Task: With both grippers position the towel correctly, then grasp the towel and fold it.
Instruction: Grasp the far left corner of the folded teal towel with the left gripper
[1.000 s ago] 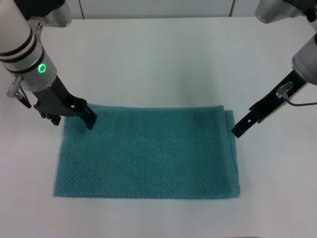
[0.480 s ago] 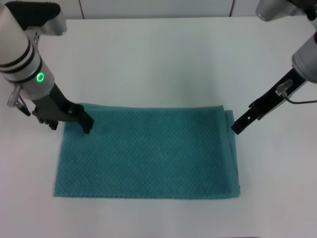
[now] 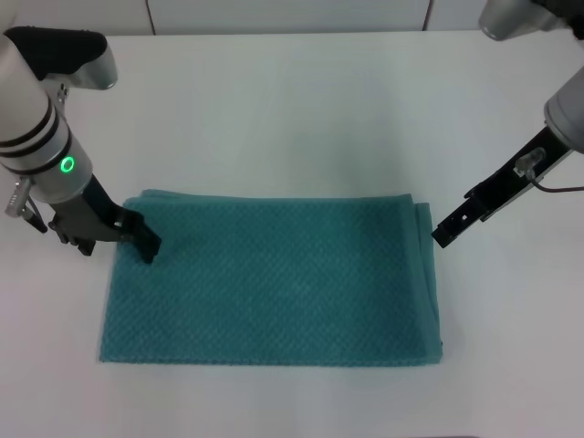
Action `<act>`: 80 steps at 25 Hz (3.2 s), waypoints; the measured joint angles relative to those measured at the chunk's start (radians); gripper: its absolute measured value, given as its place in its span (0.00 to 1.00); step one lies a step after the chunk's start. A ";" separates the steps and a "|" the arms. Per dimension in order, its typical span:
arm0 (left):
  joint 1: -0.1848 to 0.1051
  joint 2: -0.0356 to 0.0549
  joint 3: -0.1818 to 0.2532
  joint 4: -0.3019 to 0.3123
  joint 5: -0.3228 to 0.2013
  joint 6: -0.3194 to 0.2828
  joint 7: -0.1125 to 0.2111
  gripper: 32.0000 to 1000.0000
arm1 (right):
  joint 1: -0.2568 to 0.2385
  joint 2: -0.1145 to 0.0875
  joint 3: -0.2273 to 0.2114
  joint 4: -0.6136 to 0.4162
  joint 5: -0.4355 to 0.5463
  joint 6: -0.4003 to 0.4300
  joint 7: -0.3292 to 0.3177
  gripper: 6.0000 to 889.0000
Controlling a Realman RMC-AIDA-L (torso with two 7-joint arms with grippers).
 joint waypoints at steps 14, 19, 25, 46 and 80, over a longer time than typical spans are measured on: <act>0.003 -0.0031 0.011 -0.026 0.000 -0.040 0.000 0.91 | -0.001 0.000 0.000 0.000 0.000 0.007 -0.002 0.97; 0.004 -0.0037 0.011 -0.040 0.000 -0.052 0.000 0.91 | -0.001 0.000 0.000 0.001 0.000 0.007 -0.001 0.97; 0.007 -0.0039 0.011 -0.052 0.000 -0.066 0.000 0.91 | -0.001 0.000 0.000 0.001 0.001 0.007 -0.001 0.97; 0.014 -0.0040 0.011 -0.073 0.000 -0.090 0.000 0.91 | -0.003 0.000 0.000 0.001 0.000 0.007 -0.001 0.97; 0.011 -0.0040 0.035 -0.066 0.000 -0.079 0.002 0.47 | -0.003 0.000 0.000 0.001 0.000 0.009 -0.003 0.97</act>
